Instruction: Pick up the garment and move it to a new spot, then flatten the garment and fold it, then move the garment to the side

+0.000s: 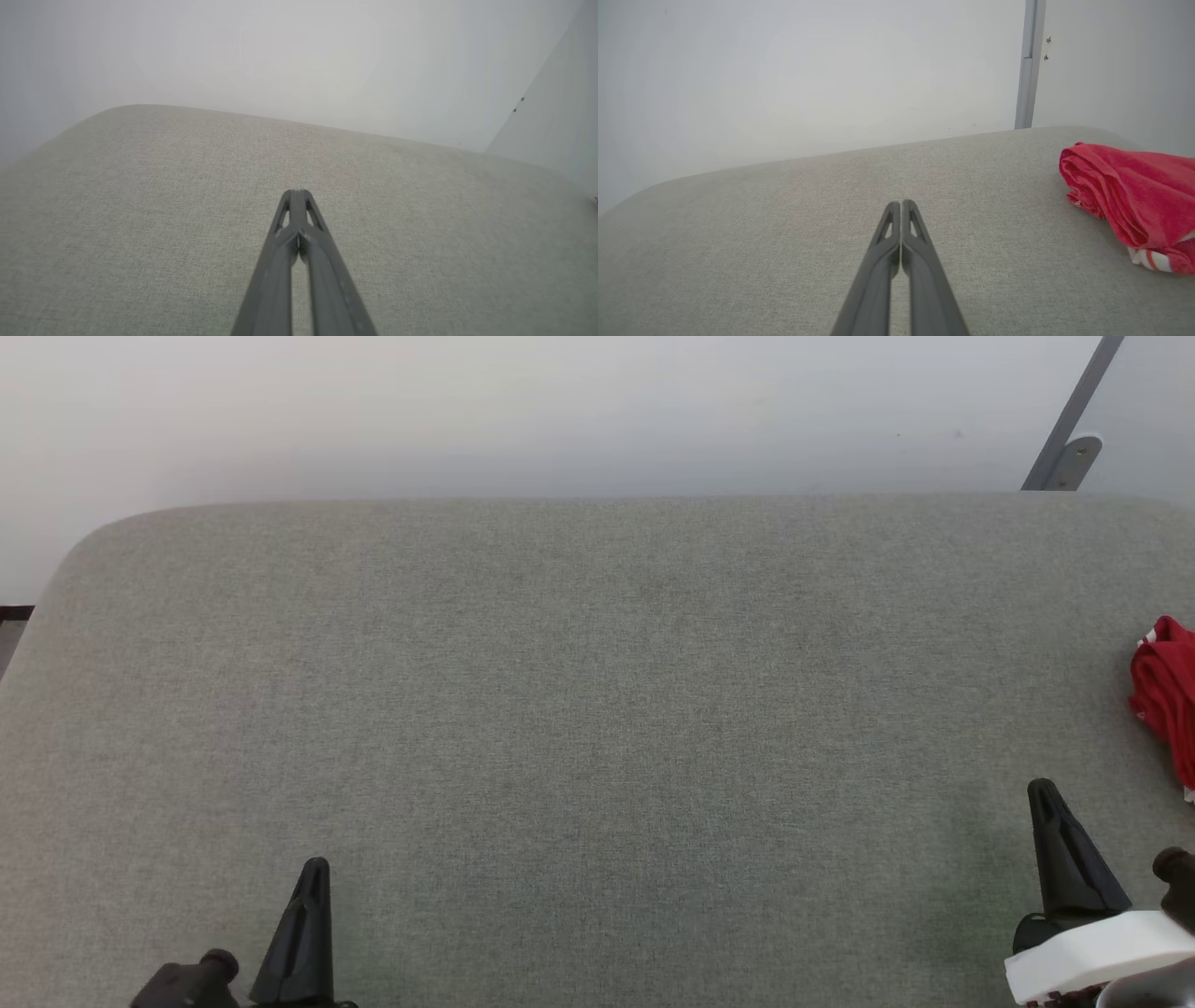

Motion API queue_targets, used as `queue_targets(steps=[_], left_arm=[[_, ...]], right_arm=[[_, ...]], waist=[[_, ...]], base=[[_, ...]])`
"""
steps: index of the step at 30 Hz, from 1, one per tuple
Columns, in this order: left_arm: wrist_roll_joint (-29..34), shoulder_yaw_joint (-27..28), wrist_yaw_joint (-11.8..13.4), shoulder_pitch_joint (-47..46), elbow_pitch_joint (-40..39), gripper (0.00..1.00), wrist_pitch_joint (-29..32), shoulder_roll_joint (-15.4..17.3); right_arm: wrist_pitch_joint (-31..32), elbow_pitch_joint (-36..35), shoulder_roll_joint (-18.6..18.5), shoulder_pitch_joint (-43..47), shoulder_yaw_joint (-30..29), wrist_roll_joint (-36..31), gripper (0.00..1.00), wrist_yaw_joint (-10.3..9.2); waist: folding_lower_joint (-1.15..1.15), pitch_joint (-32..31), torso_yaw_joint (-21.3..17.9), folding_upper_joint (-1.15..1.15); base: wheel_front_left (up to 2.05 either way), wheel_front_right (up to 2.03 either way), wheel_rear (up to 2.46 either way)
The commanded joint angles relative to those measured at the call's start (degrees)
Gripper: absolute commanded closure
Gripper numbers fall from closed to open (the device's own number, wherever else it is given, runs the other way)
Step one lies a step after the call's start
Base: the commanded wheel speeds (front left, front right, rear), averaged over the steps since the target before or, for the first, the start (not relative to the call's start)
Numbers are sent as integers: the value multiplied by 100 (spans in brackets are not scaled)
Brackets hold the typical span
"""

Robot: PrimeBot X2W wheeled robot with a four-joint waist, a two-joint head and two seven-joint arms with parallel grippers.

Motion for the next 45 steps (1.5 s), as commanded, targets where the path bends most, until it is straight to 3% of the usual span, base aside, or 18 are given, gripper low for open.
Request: queue_targets(steps=[1, 24, 45], left_arm=[[-231, 7, 10, -73, -74, 100, 22, 25], [-2540, 44, -4, -535, 282, 100, 506, 81], [-4067, 117, -9, -825, 468, 100, 872, 78]], right_arm=[[38, -82, -35, -93, -41, 184, 100, 0], [547, 70, 273, -312, -163, 2116, 100, 0], [894, 179, 486, -456, -250, 3433, 100, -1]], waist=[[0, -4, -1, 0], [0, -74, -35, 0], [0, -135, -65, 0]], base=[[0, 0, 0], [0, 0, 0], [0, 0, 0]])
